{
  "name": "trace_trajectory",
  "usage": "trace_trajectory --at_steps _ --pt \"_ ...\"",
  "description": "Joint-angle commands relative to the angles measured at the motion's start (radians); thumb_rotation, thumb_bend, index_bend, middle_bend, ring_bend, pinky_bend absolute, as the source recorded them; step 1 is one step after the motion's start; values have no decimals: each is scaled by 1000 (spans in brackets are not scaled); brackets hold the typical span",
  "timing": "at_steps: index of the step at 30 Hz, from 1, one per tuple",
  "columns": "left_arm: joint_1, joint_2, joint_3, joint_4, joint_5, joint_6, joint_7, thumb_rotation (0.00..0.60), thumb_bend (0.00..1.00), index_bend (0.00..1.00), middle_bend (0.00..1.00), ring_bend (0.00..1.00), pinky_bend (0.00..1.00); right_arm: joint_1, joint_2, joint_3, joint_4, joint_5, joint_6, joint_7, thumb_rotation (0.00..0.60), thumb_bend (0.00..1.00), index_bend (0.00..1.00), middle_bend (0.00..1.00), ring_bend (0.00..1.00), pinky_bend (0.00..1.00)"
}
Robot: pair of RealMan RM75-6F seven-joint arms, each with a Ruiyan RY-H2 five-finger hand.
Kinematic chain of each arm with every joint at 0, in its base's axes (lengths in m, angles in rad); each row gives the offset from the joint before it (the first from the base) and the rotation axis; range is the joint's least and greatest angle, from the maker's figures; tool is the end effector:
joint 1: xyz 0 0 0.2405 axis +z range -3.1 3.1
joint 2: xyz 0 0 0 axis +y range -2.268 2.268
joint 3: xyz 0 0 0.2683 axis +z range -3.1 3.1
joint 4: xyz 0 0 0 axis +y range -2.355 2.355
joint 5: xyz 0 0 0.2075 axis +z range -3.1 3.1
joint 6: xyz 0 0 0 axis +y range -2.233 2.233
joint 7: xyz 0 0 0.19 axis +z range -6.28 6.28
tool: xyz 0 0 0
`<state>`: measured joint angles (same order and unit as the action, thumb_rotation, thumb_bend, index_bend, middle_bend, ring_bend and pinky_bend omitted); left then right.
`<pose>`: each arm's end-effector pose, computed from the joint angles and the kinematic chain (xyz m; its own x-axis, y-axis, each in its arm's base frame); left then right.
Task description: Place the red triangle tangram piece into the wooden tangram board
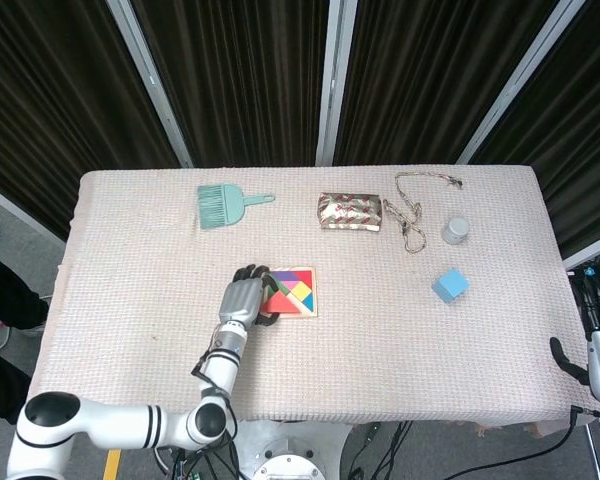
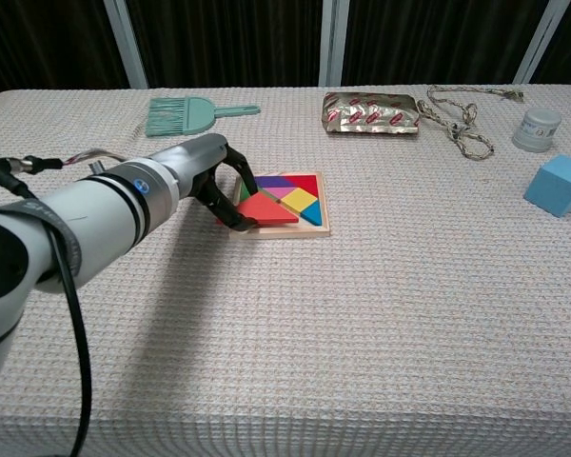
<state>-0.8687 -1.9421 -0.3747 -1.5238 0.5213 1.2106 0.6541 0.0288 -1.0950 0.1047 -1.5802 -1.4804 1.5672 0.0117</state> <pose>-0.0738 0.3661 -0.1187 0.1063 0.4165 0.9029 0.9930 0.0016 -0.1177 -0.3317 -0.2196 0.2038 0.4334 0.1145 0.8939 -0.9012 0.0617 0.4291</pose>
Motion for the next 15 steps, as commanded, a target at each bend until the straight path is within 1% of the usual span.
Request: trace_trajectory --at_steps 1,8,15 --pt "-6 -11 -6 8 -2 2 3 600 337 429 124 0 1 0 0 1 0 0 0 0 600 249 0 0 0 0" --pt "-20 -37 -12 34 -3 -3 6 600 338 430 124 0 1 -2 0 2 4 5 -1 7 600 249 0 0 0 0" --pt "-27 -53 -13 57 17 -13 -4 600 338 428 124 0 1 -5 1 4 11 7 2 16 600 249 0 0 0 0"
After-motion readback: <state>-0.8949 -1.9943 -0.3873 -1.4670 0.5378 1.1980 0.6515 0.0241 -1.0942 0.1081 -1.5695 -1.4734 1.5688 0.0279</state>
